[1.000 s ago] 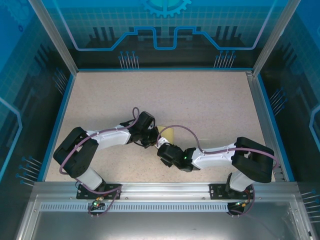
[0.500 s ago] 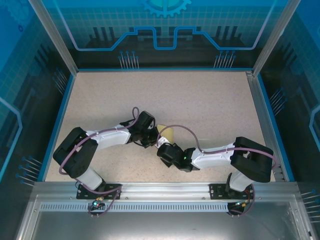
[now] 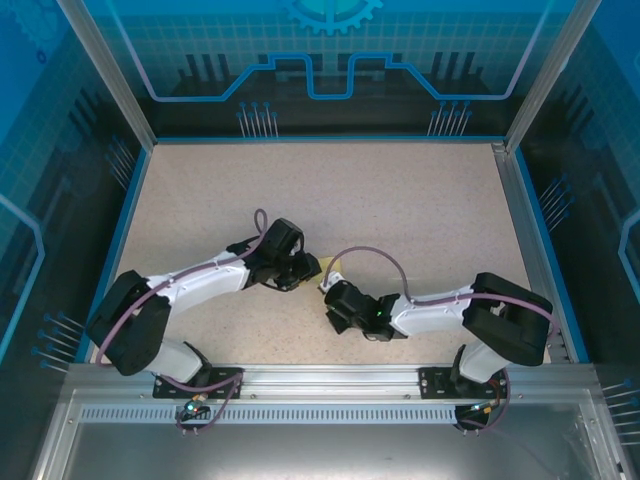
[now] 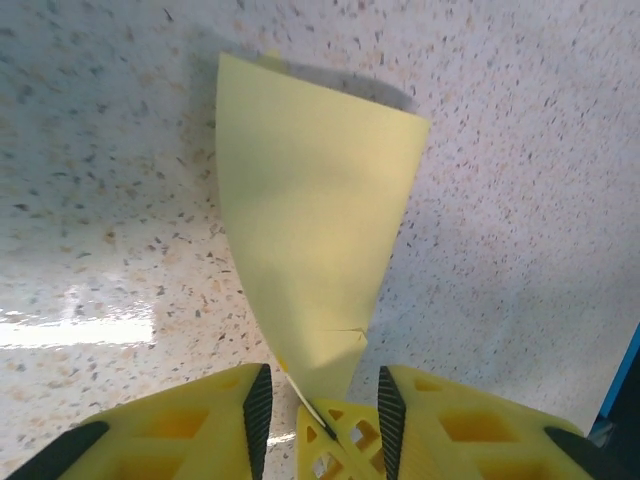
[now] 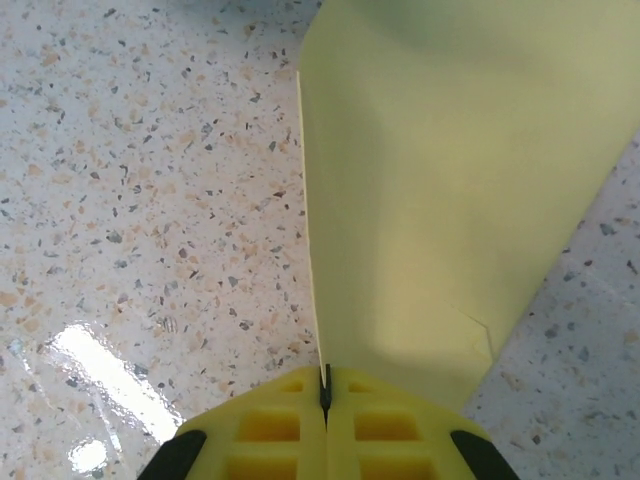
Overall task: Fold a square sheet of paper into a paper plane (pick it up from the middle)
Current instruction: Fold the wing for the fifth time at the center of the table.
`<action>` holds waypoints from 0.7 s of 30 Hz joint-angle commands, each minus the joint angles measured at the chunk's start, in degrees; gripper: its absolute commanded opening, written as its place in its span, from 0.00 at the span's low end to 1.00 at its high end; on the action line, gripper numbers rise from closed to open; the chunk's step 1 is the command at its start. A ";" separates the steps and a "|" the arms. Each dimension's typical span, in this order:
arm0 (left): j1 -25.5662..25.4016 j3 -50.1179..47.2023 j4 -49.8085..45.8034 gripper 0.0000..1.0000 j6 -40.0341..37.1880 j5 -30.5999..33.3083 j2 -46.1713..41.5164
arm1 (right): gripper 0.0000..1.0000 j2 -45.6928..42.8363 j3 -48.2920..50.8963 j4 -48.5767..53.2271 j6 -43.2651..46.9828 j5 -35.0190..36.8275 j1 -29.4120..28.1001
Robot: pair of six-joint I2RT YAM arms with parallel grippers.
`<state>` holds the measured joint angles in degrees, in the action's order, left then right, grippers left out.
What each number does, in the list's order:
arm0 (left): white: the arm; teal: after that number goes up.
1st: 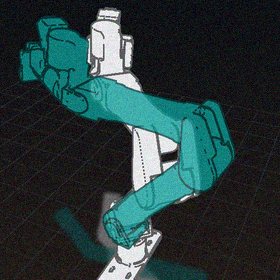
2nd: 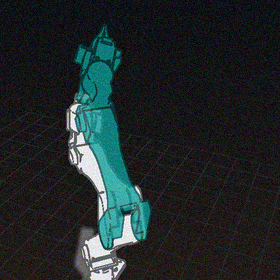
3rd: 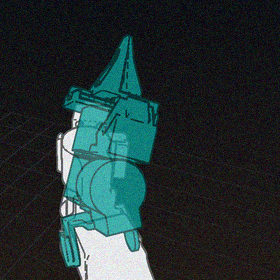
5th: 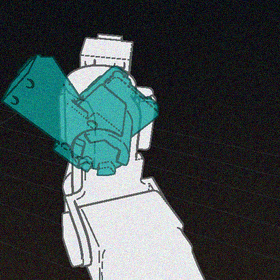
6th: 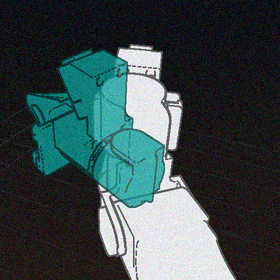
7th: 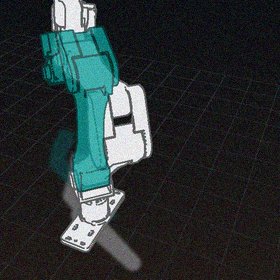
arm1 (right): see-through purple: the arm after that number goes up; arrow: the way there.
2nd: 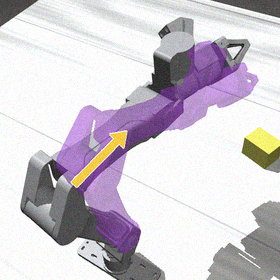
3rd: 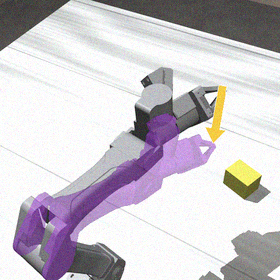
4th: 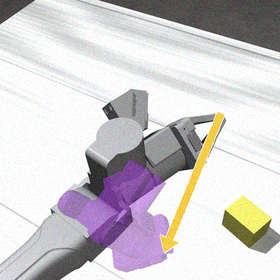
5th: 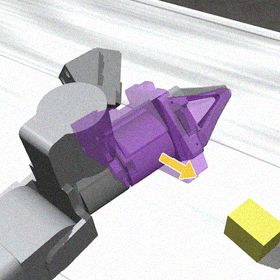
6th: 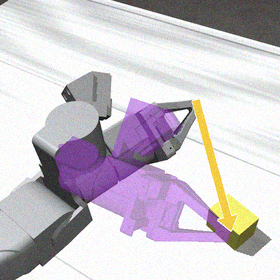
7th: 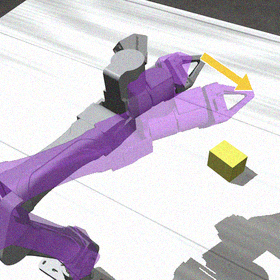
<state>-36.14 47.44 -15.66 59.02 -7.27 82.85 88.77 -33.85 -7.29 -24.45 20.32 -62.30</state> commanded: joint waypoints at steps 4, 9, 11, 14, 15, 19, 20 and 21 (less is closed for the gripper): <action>0.45 -0.03 -4.19 0.41 -0.10 5.42 -3.78 | 0.00 -2.37 3.67 -10.72 -5.11 -11.31 4.25; 0.40 -0.39 -2.92 0.43 -0.55 4.43 -3.68 | 0.00 -2.95 6.13 -15.96 -9.18 -18.68 8.48; 0.44 -0.58 -1.89 0.44 -0.57 3.40 -3.24 | 0.00 -3.23 7.43 -18.70 -10.82 -21.24 10.15; 0.46 -0.53 -0.27 0.50 -0.48 1.48 -2.18 | 0.00 -3.35 9.67 -22.64 -13.64 -23.81 12.21; 0.40 -0.38 0.39 0.53 -0.49 0.83 -1.62 | 0.00 -3.34 10.27 -23.67 -14.39 -24.50 12.79; 0.41 1.98 1.42 0.67 -0.43 -1.82 2.00 | 0.00 -3.51 11.36 -24.58 -14.55 -24.95 13.61; 0.38 3.06 1.43 0.71 -0.61 -2.67 3.39 | 0.00 -3.43 11.22 -23.99 -14.13 -24.89 13.55; 0.42 3.91 1.15 0.72 -0.71 -3.39 4.88 | 0.00 -3.47 11.17 -23.60 -13.76 -25.03 13.61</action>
<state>-36.14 48.27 -15.16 58.46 -7.03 84.66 86.43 -22.98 -28.51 -37.54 -2.66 -49.32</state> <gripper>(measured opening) 0.710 0.043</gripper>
